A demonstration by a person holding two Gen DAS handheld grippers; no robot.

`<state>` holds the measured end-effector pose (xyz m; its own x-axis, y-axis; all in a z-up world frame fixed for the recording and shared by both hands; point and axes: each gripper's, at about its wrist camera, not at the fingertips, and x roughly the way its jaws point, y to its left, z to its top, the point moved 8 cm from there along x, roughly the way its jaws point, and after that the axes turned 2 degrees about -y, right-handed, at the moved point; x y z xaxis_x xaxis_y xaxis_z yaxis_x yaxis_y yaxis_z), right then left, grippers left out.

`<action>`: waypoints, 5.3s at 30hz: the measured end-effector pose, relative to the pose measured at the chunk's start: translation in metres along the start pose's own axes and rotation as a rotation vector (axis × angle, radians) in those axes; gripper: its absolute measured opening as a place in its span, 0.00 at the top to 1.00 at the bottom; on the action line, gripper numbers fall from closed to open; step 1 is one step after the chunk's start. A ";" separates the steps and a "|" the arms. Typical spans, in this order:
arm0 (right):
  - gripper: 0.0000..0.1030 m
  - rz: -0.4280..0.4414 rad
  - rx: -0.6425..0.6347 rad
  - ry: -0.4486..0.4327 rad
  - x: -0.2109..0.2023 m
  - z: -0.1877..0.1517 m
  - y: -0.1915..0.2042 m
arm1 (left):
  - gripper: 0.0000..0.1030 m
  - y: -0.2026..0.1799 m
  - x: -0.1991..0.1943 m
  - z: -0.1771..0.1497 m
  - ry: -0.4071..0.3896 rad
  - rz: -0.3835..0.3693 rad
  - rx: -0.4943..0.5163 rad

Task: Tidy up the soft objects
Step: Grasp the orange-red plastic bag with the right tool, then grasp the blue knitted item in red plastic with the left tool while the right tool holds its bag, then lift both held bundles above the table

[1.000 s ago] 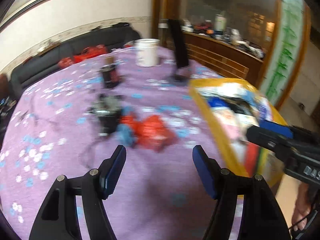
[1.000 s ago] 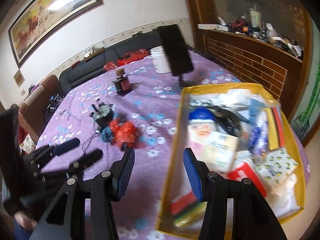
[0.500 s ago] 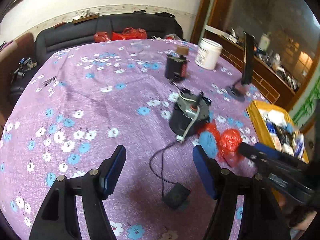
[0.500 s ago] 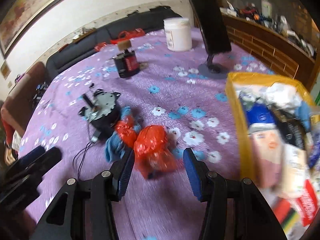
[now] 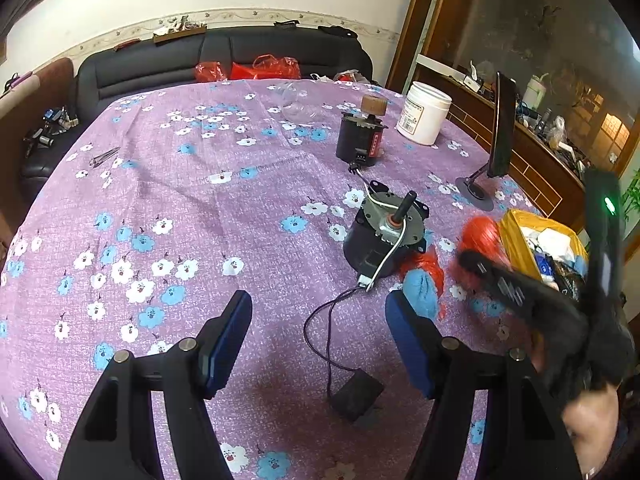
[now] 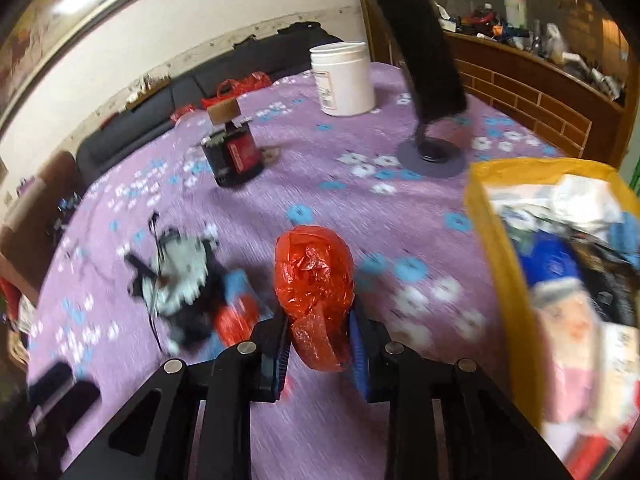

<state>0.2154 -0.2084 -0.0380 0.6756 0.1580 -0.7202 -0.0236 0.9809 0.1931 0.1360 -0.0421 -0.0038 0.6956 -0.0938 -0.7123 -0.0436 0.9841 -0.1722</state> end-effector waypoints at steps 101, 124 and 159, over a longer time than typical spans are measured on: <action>0.71 0.140 0.096 -0.127 -0.044 -0.034 -0.032 | 0.85 -0.077 0.049 -0.018 0.055 -0.080 0.208; 0.71 0.079 0.115 -0.217 -0.056 -0.023 -0.043 | 0.85 -0.074 0.045 -0.025 0.142 -0.196 0.135; 0.71 0.106 0.086 -0.213 -0.052 -0.026 -0.033 | 0.74 -0.095 0.051 -0.018 0.062 -0.125 0.207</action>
<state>0.1612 -0.2459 -0.0243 0.8130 0.2228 -0.5379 -0.0457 0.9454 0.3226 0.1628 -0.1428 -0.0359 0.6404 -0.2195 -0.7360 0.1919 0.9736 -0.1233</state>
